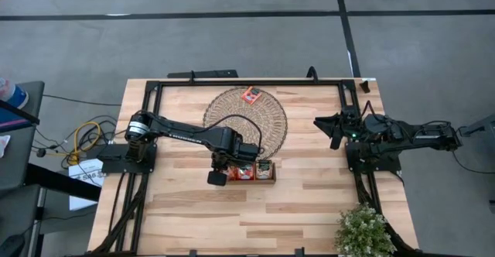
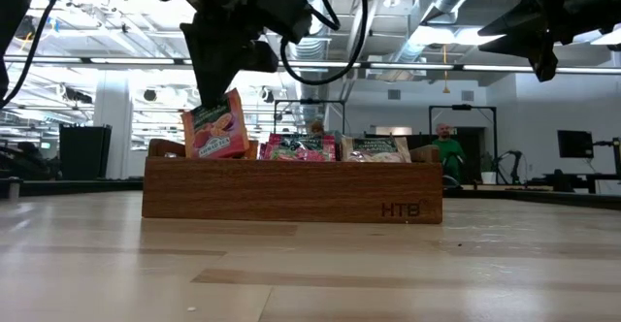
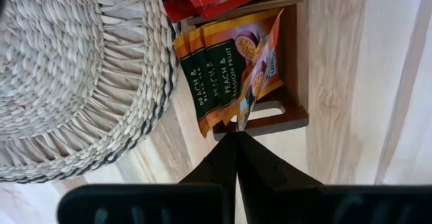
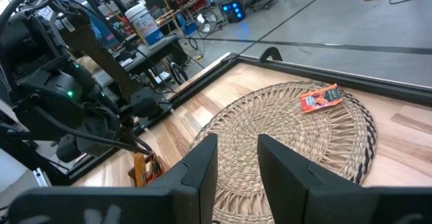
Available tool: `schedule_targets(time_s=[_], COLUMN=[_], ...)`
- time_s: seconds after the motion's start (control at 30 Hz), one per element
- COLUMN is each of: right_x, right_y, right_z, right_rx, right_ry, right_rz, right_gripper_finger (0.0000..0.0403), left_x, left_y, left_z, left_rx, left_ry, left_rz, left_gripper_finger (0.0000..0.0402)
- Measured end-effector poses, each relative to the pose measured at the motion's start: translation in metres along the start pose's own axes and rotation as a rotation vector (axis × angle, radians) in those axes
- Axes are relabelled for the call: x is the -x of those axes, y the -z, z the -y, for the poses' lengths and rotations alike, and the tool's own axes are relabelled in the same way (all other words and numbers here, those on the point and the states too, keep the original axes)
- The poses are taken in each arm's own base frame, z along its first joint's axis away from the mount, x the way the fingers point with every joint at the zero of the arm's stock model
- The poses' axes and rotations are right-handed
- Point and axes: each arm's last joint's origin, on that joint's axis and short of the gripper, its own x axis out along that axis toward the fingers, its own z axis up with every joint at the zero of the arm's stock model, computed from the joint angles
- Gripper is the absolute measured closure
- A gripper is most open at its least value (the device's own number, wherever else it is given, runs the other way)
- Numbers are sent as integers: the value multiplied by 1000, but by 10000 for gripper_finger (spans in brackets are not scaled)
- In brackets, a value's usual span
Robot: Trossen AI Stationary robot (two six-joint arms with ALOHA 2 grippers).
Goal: Pick & Place Tea
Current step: Put the orange tea bag into the left section of the wooden organizer
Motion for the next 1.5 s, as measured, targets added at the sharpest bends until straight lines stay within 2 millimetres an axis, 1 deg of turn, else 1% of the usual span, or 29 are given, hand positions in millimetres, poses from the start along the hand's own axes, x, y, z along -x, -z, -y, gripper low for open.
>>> schedule_targets(time_s=[0.53, 1.5], right_x=[0, 0], right_y=[0, 0], right_z=[0, 0], right_rx=[0, 0], right_ry=[-2, 0], right_rz=[-1, 1], right_gripper_finger=[305, 305], left_x=[0, 0], left_y=[1, 3], left_z=[-2, -2], left_rx=[-78, -83], left_ry=[-57, -59], left_rz=[-18, -34], left_gripper_finger=[401, 401])
